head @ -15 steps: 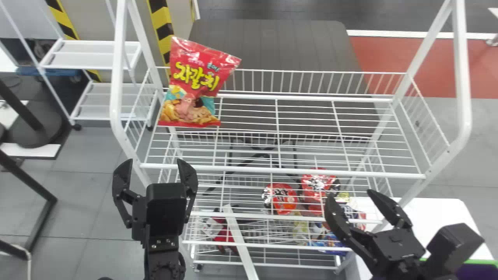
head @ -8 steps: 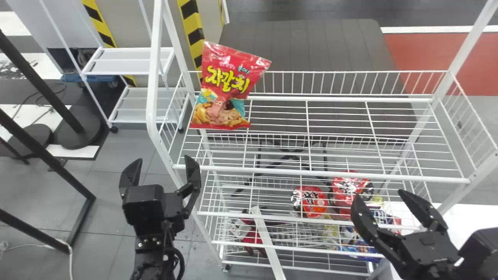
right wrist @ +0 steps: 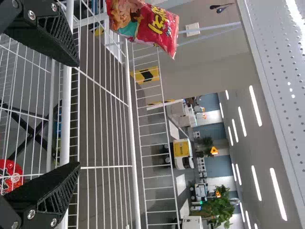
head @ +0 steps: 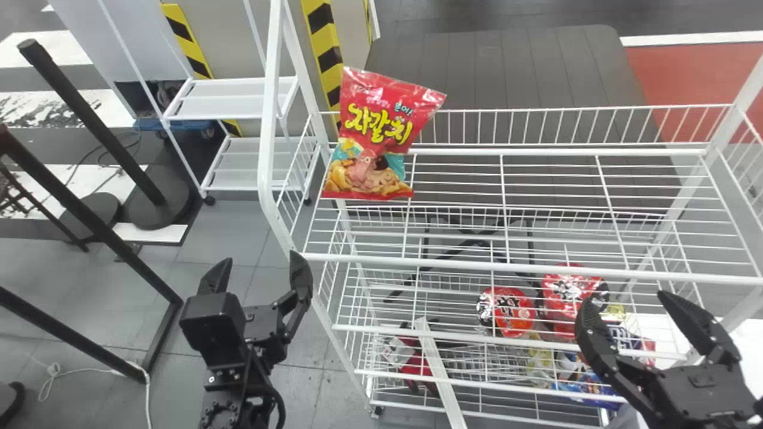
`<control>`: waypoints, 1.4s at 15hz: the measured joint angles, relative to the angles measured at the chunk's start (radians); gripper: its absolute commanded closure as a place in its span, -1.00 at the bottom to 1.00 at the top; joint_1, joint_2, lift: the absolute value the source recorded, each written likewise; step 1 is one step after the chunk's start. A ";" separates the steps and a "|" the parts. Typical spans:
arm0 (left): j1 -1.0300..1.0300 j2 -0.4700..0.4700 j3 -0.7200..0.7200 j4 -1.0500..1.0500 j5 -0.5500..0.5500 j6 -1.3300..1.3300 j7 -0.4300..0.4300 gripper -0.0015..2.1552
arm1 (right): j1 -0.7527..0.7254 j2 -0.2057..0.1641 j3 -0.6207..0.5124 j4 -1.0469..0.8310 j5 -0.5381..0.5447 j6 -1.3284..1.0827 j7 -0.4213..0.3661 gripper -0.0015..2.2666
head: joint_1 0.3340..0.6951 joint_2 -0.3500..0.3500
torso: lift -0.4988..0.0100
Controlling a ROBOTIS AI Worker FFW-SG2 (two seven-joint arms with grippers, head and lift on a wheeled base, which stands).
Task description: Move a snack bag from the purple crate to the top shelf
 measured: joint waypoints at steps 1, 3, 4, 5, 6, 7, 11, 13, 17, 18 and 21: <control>0.005 0.000 0.008 0.005 0.000 -0.004 -0.009 -0.85 | 0.000 0.000 0.002 -0.001 0.003 -0.001 -0.006 -0.94 | 1.00 0.58 | 0.96; 0.014 0.000 0.022 0.008 0.002 -0.022 -0.018 -0.85 | 0.000 0.000 0.001 -0.006 0.006 0.001 -0.014 -0.94 | 1.00 0.59 | 0.96; 0.017 0.001 0.025 0.009 0.003 -0.028 -0.018 -0.85 | 0.001 0.000 0.000 -0.009 0.006 0.003 -0.015 -0.94 | 1.00 0.60 | 0.96; 0.018 0.001 0.028 0.009 0.004 -0.034 -0.018 -0.85 | 0.001 0.000 -0.001 -0.011 0.006 0.004 -0.015 -0.94 | 1.00 0.61 | 0.96; 0.018 0.001 0.029 0.010 0.004 -0.036 -0.019 -0.85 | 0.002 0.001 -0.001 -0.012 0.006 0.005 -0.014 -0.94 | 1.00 0.61 | 0.96; 0.018 0.000 0.029 0.010 0.004 -0.038 -0.020 -0.85 | 0.004 0.004 0.000 -0.013 0.006 0.005 -0.014 -0.94 | 1.00 0.61 | 0.96; 0.017 0.000 0.022 0.010 0.003 -0.039 -0.020 -0.85 | 0.010 0.006 0.004 -0.016 0.008 0.006 -0.014 -0.94 | 1.00 0.61 | 0.96; 0.017 0.000 0.020 0.010 0.002 -0.041 -0.020 -0.85 | 0.012 0.006 0.004 -0.017 0.009 0.005 -0.014 -0.94 | 1.00 0.61 | 0.96; 0.017 0.000 0.015 0.010 0.002 -0.043 -0.026 -0.85 | 0.015 0.006 0.004 -0.025 0.014 0.005 -0.014 -0.94 | 1.00 0.59 | 0.96; 0.017 0.000 0.014 0.010 0.002 -0.043 -0.026 -0.85 | 0.016 0.006 0.004 -0.026 0.014 0.005 -0.014 -0.94 | 1.00 0.59 | 0.96; 0.015 0.000 0.012 0.010 -0.002 -0.042 -0.027 -0.85 | 0.019 0.005 0.004 -0.029 0.014 0.005 -0.014 -0.94 | 1.00 0.58 | 0.96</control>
